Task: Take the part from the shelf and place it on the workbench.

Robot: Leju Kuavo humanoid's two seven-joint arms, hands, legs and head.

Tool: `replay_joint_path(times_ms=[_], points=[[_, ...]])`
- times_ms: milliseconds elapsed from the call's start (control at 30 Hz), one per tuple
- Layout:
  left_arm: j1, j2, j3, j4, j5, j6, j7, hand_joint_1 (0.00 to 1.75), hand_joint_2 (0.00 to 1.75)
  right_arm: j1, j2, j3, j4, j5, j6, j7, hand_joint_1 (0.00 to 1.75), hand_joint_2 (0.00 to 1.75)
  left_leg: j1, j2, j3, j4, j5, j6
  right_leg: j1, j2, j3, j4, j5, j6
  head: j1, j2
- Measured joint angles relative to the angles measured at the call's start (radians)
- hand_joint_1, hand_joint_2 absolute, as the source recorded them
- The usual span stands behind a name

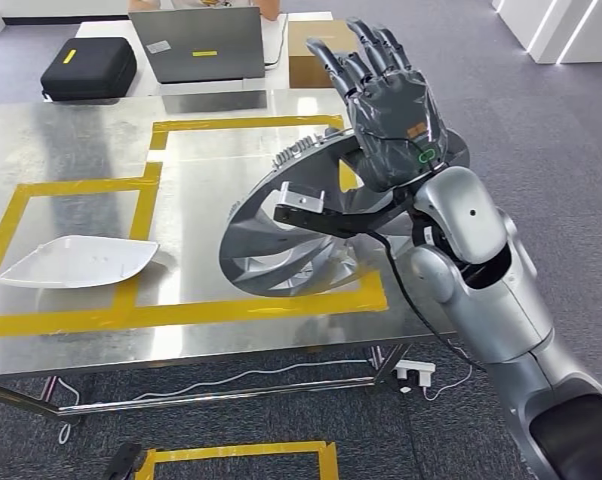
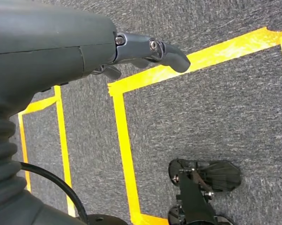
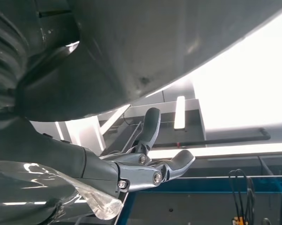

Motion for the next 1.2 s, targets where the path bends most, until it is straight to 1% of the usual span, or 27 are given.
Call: replay_joint_path(times_ms=[300,500,600,767,900,1033,1200], points=[[0.002,0.000,0.015,0.000,0.009,-0.001,-0.001,0.00,1.75,-0.002,-0.003,-0.019,0.014,-0.014,0.005,-0.010,0.00,1.75,0.000,0.000,0.000,0.000,0.000,0.000,0.000,0.000,0.000,0.000,0.000,0.000,0.000,0.000],[0.010,0.000,0.029,0.000,0.018,0.001,-0.008,0.00,1.75,-0.023,-0.025,-0.031,0.067,-0.049,0.043,-0.036,0.00,1.75,0.000,0.000,0.000,0.000,0.000,0.000,0.000,0.000,0.000,0.000,0.000,0.000,0.000,0.000],[0.016,0.001,0.042,0.000,0.021,0.004,-0.016,0.00,1.75,-0.058,-0.044,-0.028,0.115,-0.089,0.094,-0.049,0.00,1.75,0.000,0.000,0.000,0.000,0.000,0.000,0.000,0.000,0.000,0.000,0.000,0.000,0.000,0.000],[0.024,0.002,0.062,0.000,0.027,0.007,-0.018,0.00,1.75,-0.115,-0.068,-0.019,0.182,-0.118,0.143,-0.050,0.00,1.75,0.000,0.000,0.000,0.000,0.000,0.000,0.000,0.000,0.000,0.000,0.000,0.000,0.000,0.000],[0.028,0.003,0.082,0.000,0.033,0.010,-0.018,0.00,1.75,-0.186,-0.083,0.001,0.247,-0.155,0.207,-0.041,0.00,1.75,0.000,0.000,0.000,0.000,0.000,0.000,0.000,0.000,0.000,0.000,0.000,0.000,0.000,0.000],[0.032,0.003,0.095,0.000,0.025,0.010,-0.018,0.00,1.75,-0.246,-0.097,0.027,0.295,-0.184,0.214,-0.041,0.00,1.75,0.000,0.000,0.000,0.000,0.000,0.000,0.000,0.000,0.000,0.000,0.000,0.000,0.000,0.000],[0.032,0.003,0.108,0.000,0.018,0.010,-0.018,0.00,1.75,-0.271,-0.107,0.057,0.316,-0.194,0.212,-0.032,0.00,1.75,0.000,0.000,0.000,0.000,0.000,0.000,0.000,0.000,0.000,0.000,0.000,0.000,0.000,0.000]])
